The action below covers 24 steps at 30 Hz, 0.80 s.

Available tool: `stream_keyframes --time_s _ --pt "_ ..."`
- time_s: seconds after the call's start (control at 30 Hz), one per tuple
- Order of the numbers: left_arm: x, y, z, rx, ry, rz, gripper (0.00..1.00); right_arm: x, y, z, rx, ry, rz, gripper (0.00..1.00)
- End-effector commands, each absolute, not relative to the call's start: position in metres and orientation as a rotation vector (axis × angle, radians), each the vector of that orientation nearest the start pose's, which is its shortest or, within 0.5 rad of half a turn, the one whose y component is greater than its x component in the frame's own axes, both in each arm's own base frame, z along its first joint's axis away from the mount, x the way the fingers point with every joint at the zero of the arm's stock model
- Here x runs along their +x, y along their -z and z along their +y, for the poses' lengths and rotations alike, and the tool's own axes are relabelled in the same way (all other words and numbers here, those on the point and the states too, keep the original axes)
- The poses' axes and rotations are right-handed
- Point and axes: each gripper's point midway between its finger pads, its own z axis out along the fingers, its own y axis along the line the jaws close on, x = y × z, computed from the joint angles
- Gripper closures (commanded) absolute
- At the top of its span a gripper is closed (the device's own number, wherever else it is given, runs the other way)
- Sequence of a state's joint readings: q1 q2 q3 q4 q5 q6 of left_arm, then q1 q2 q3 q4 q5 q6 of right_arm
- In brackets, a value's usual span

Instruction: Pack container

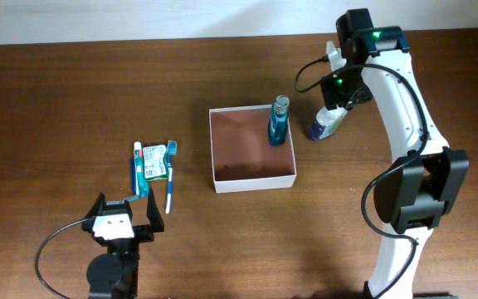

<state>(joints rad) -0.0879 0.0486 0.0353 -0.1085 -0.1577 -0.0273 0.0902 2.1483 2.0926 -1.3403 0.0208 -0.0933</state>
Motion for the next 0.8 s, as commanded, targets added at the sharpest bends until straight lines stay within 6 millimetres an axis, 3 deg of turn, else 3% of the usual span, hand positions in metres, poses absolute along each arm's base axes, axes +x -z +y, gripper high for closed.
stream_keyframes --time_s 0.0,0.43,0.77 --pt "0.2457 -0.1502 0.0075 -0.076 -0.053 1.695 0.0 0.4525 -0.1378 0.0462 -0.275 -0.066 2.955 0.42" --pt "0.2457 -0.1502 0.0075 -0.076 -0.053 1.695 0.0 0.4505 -0.1376 0.0482 -0.278 -0.084 2.962 0.14" --pt "0.2457 -0.1502 0.0076 -0.077 -0.054 1.695 0.0 0.45 -0.1379 0.0528 -0.281 -0.124 2.96 0.03"
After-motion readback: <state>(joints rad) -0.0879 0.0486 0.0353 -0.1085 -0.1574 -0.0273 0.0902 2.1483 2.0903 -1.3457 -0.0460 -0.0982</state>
